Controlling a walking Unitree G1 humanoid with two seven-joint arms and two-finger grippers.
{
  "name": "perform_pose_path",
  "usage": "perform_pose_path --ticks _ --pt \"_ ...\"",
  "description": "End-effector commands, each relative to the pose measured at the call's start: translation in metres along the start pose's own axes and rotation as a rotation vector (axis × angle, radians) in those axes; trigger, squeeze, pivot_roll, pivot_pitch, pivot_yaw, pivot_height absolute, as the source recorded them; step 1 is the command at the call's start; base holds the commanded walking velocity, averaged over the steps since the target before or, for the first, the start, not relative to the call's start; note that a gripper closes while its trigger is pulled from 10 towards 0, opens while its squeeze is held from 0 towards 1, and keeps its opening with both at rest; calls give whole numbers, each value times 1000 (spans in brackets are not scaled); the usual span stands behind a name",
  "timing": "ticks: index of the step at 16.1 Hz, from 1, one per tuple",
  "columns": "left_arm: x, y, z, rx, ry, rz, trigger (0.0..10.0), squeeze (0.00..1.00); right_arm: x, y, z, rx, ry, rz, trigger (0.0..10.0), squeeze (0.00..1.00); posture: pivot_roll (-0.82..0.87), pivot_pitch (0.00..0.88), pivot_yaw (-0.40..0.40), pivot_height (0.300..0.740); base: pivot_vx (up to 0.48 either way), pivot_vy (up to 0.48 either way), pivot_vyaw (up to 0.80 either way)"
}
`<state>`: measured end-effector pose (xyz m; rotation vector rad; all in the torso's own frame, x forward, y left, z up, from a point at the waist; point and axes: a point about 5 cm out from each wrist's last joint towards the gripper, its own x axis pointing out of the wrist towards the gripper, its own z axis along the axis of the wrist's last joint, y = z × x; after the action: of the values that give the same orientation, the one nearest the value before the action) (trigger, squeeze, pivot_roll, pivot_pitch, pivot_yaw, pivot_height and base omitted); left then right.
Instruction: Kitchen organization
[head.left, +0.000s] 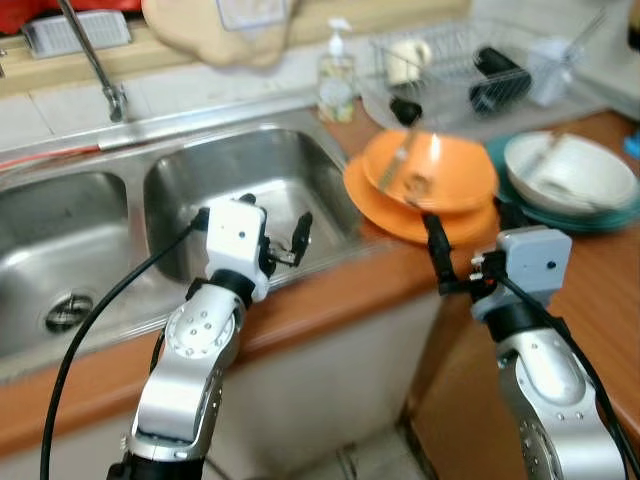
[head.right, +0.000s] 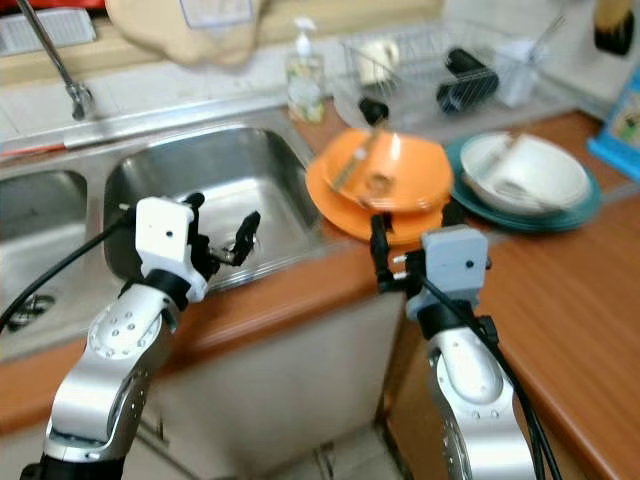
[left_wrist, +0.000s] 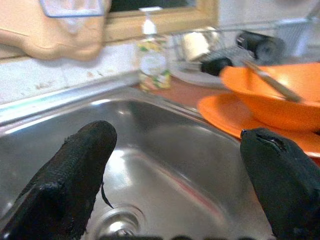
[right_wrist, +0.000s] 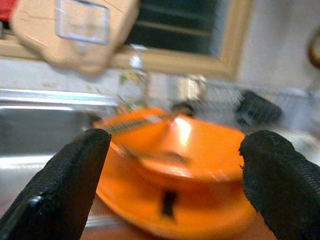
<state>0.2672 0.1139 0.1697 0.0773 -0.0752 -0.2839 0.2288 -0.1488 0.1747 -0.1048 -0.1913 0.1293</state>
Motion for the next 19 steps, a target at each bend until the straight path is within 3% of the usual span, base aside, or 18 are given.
perform_pose_path --ticks 1,6,9,15,18,19 --pt "-3 7 -3 11 18 36 10000 0 -4 8 0 -9 -9 51 10000 1000 -142 0 32 740 360 0 0" --pt "-11 9 -6 -55 13 61 10000 0 -12 1 -3 22 -13 23 10000 1000 -135 0 16 740 66 0 0" --pt "-11 6 -9 -49 24 44 10000 0 -13 -4 -1 20 -29 3 10000 1000 -147 0 20 740 0 0 0" --pt "-6 11 -14 23 34 83 10000 0 -14 -10 4 5 -33 -34 10000 1000 -163 0 19 740 0 0 0" --pt "-11 5 -23 60 56 28 10000 0 -20 -10 -2 28 -6 -43 10000 1000 -148 0 -6 740 0 0 0" --pt "-12 10 -24 67 61 48 10000 0 -21 -10 -4 31 1 -38 10000 1000 -142 0 -11 740 0 0 0"
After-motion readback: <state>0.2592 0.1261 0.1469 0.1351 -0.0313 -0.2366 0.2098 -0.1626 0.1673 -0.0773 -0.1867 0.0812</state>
